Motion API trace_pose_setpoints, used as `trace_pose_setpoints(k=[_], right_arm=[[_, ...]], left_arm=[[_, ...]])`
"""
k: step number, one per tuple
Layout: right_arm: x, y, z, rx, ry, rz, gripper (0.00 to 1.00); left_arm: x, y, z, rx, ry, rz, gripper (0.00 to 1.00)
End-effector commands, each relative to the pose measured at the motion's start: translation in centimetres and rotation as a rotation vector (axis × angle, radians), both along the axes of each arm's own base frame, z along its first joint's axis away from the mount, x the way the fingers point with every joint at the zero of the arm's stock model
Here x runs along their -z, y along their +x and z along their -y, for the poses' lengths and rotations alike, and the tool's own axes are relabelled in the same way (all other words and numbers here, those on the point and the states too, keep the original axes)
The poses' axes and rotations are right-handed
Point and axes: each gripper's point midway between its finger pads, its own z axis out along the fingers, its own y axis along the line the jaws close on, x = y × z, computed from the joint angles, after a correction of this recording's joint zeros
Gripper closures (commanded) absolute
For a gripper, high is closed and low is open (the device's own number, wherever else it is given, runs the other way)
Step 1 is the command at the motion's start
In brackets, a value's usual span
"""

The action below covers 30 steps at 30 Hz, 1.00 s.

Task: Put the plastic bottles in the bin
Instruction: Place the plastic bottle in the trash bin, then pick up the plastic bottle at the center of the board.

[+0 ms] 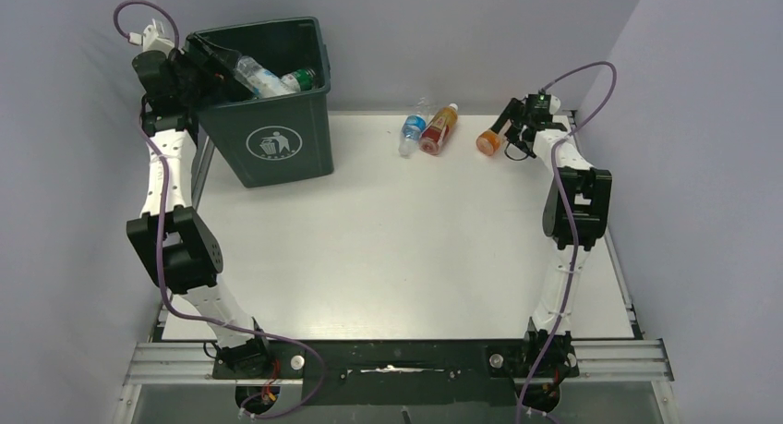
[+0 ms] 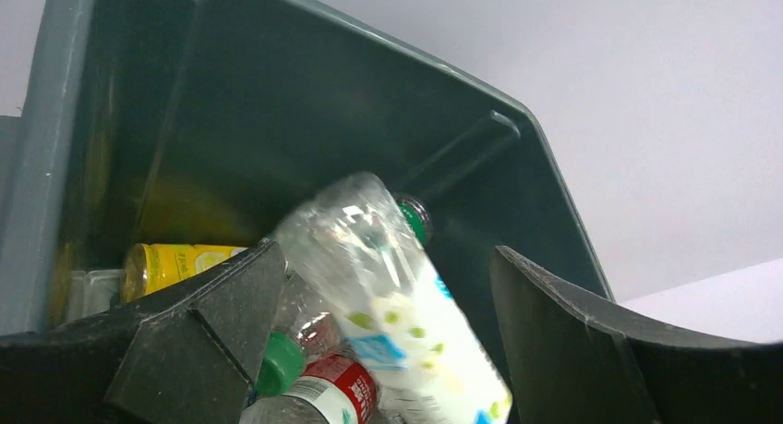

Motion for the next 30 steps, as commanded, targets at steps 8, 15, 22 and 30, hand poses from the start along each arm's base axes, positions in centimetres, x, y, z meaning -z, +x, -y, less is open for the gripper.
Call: trace_pose_setpoints(k=[8,15,22,30], right_arm=[[-1.6,4.2,-1.8,-0.039,0.123,0.17,0.02],[0.5,4.5,-3.0,-0.049,0.172,0.148,0.02],[2.4,3.7,-4.4,-0.074,0.218,0.125,0.17],[3.6,0.7,-5.4,-0.095,0.233,0.096,0.46]], left_arm=[[-6.0,-4.2,0.1,-0.035,0.042,0.078,0.16],[-7.6,-7.9,1.5,-0.021,0.016,0.096,0.16],[-7.6,-10.9,3.6,0.031,-0.002,0.094,0.16],[-7.1,-13.2,7.5,0.115,0.003,0.079,0.15]])
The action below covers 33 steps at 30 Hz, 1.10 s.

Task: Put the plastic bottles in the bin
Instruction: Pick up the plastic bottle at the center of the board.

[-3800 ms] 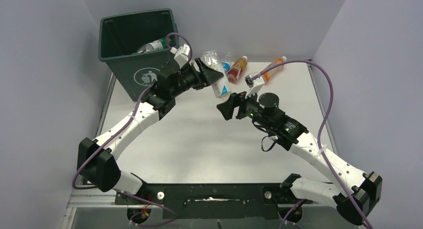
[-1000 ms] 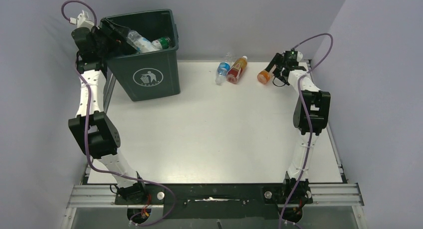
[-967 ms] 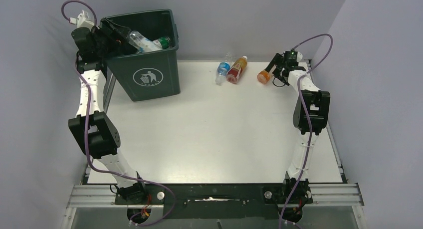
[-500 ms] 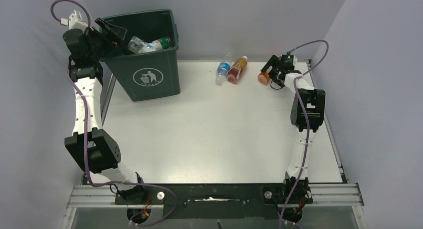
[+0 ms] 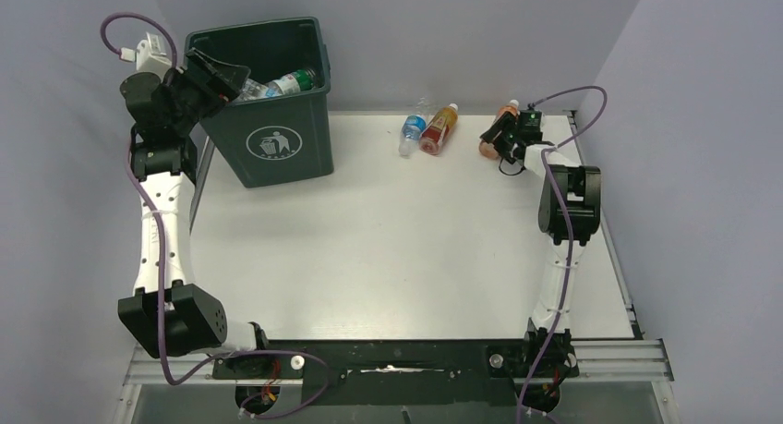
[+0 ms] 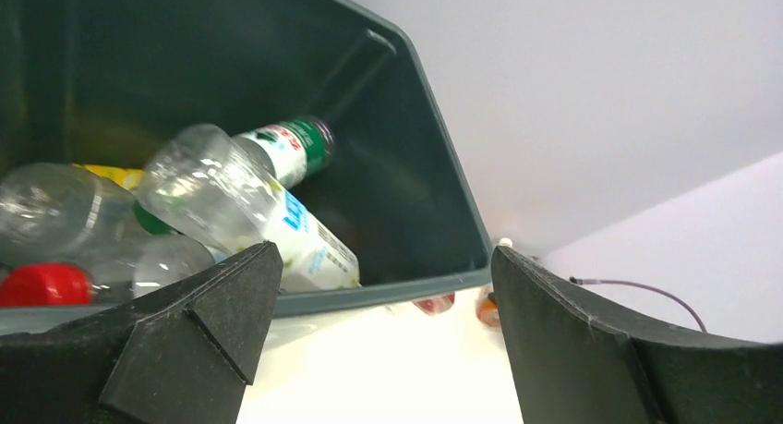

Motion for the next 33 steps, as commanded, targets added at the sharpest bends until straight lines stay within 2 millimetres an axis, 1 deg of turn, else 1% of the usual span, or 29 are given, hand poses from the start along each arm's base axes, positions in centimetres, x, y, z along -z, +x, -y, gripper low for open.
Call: trace_pose_setpoints(k=[1,4,7,9,12,14,15,16,20,27,29,33], right_arm=[[-1.3,-2.0,-1.5,-0.039,0.001,0.012,0.47],[-1.7,-3.8,-2.2,-0.062,-0.018,0.006,0.48],[-2.8,-5.8,-2.8,-0.086,-0.048,0.015,0.49],[-3.4,-7.2,-3.1,-0.099,-0.07,0.017,0.49],[-4.5,-9.0,-4.0,-0.13,-0.084,0.029,0.5],[-5.2,-10.3,-4.8,-0.156,-0.094,0.035,0.51],[-6.0,-10.9,-5.2,-0.167,-0.102,0.048,0.51],[-6.4,-11.6,-5.9,-0.184,-0.109,0.049,0.51],[-8.6,-13.6,-7.6,-0.229,-0.13,0.081,0.52],[-13.1,-16.9,-11.0,-0.324,-0.143,0.153,0.52],[-14.4,-18.1,-11.9,-0.351,-0.146,0.178,0.52],[-17.1,-20.5,-13.6,-0.413,-0.143,0.24,0.52]], left_arm=[[-1.7,-2.1,3.1,0.077,0.02,0.047,0.15],[-1.3,-2.7,6.0,0.141,0.032,0.04,0.15],[0.0,-3.1,8.8,0.202,0.054,0.011,0.15],[1.0,-3.2,10.4,0.239,0.058,-0.012,0.15],[2.2,-3.6,12.3,0.283,0.061,-0.037,0.15],[2.6,-4.0,13.0,0.296,0.055,-0.04,0.15],[2.8,-4.1,13.4,0.303,0.05,-0.042,0.15],[3.0,-4.3,13.8,0.313,0.047,-0.044,0.15],[3.3,-5.1,15.8,0.359,0.047,-0.054,0.15],[4.7,-6.6,19.1,0.458,0.024,-0.083,0.15],[5.1,-7.0,19.8,0.481,0.01,-0.09,0.15],[5.2,-7.8,21.0,0.52,-0.011,-0.09,0.15]])
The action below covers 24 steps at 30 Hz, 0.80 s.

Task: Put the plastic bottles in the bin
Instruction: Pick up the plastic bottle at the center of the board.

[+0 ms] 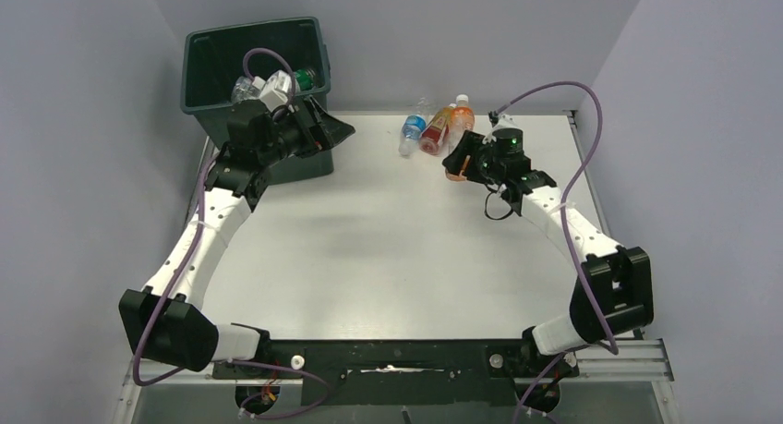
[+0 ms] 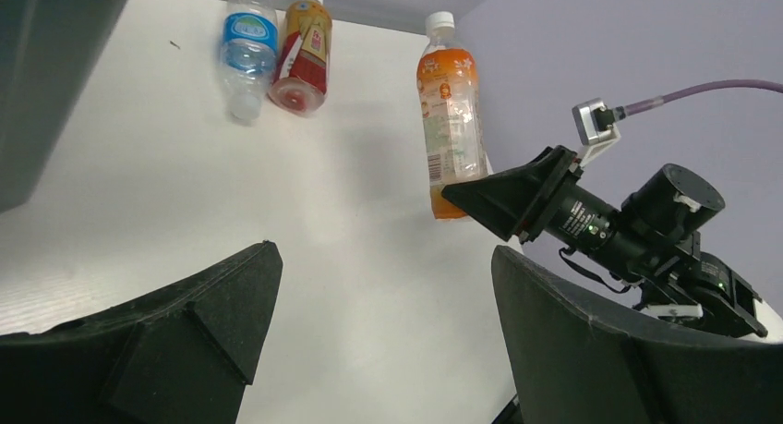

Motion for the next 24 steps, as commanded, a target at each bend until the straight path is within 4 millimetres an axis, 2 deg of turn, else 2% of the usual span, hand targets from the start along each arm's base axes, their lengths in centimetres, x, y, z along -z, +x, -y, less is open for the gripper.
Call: trace_pose_setpoints(k=[1,6,11,16,24], right_arm=[[-4.3,-2.4,-1.6,-0.074,-0.002,0.112,0.52],[-7.0,-5.4,-3.6,-0.172,-0.003,0.185,0.52],[-8.8,-8.0,-5.5,-0.273,0.005,0.243,0.53],[-9.9,-10.0,-7.0,-0.347,0.035,0.29,0.53],[-10.8,-11.9,-8.2,-0.414,0.072,0.328,0.53]], left_arm=[[-3.0,-1.4,1.4,0.056,-0.063,0.087,0.15],[-2.6,-2.4,2.8,0.132,-0.111,0.064,0.15],[-2.3,-3.2,3.7,0.175,-0.149,0.054,0.15],[-1.8,-3.6,4.3,0.203,-0.174,0.049,0.15],[-1.2,-4.0,5.5,0.246,-0.207,0.04,0.15]])
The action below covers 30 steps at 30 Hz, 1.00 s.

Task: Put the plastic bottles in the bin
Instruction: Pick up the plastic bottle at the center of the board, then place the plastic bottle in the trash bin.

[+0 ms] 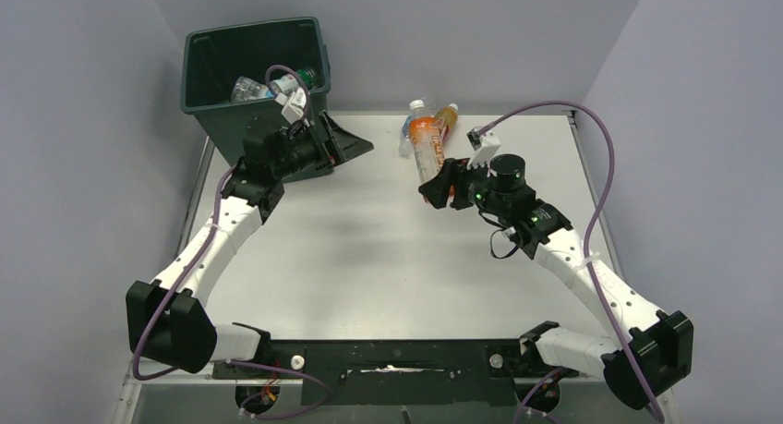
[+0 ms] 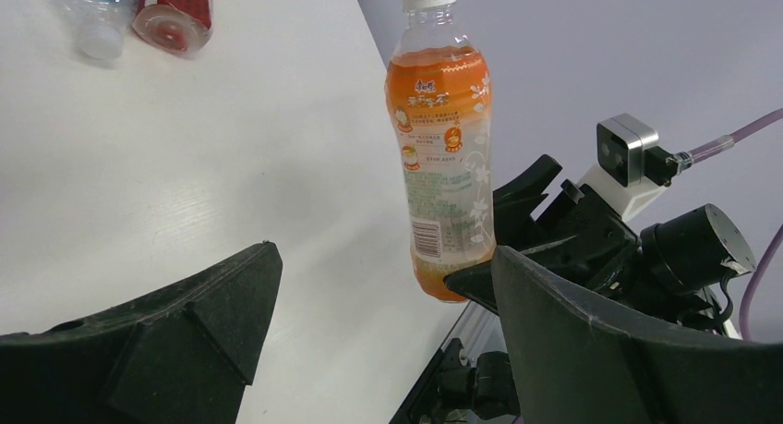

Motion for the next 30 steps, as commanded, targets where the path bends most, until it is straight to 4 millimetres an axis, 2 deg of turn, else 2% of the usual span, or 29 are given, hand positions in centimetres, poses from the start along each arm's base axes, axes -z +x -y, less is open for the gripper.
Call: trace_pose_setpoints(k=[1,9,19,30], right_arm=[[-3.4,-0.8,-1.1,-0.059,0.056,0.113,0.53],[-4.0,-1.9,-2.4,-0.127,0.073,0.121,0.53],[-4.3,-2.9,-4.9,-0.197,0.089,0.119,0.53],[-4.2,-3.7,-7.0,-0.227,0.096,0.119,0.54]], left_arm=[[-3.2,-1.0,1.0,0.051,-0.061,0.115,0.15],[-1.9,-0.4,2.5,0.097,-0.099,0.09,0.15],[-0.9,0.0,4.3,0.121,-0.11,0.078,0.15],[-1.6,-1.0,5.7,0.139,-0.118,0.093,0.15]])
